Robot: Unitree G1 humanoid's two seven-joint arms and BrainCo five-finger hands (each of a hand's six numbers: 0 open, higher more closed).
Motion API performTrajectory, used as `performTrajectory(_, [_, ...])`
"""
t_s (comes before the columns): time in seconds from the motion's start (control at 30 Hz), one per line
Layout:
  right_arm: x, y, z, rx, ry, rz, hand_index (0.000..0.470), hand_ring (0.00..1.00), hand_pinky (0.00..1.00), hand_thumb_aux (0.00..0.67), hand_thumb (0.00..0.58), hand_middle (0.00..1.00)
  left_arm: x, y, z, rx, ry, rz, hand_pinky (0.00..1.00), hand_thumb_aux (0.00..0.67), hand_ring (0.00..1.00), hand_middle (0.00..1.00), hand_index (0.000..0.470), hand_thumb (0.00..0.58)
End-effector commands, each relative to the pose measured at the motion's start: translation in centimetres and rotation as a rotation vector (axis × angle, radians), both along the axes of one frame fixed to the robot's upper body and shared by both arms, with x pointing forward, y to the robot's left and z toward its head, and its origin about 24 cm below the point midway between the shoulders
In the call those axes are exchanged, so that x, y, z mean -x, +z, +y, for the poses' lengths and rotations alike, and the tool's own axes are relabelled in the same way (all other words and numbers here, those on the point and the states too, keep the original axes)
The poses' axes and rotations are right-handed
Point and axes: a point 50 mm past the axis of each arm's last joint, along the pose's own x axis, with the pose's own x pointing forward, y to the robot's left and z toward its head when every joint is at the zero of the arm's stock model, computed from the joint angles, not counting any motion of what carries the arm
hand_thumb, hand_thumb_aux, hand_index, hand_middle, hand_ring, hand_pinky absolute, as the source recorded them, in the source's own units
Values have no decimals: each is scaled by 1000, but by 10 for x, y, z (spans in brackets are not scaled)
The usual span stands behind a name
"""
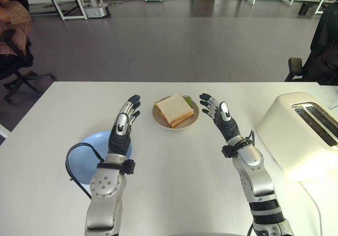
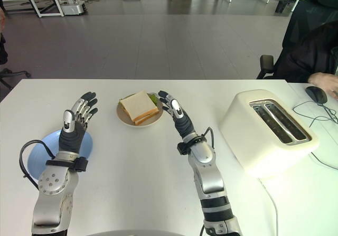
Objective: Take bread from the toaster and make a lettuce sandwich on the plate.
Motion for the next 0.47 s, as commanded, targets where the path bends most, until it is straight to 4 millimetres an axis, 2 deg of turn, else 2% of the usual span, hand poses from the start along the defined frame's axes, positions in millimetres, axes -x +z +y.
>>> performTrajectory(0.03, [1, -2, 1, -24, 7, 19, 0, 0, 0, 0, 0, 0, -1, -1, -1, 23, -14, 5, 0, 0, 0, 0, 0, 0])
performTrajectory(0.47, [0, -2, 4, -33, -9, -2, 0, 0, 0, 0, 0, 0, -4, -3, -6, 34, -62, -3, 0, 0, 0, 0, 0, 0])
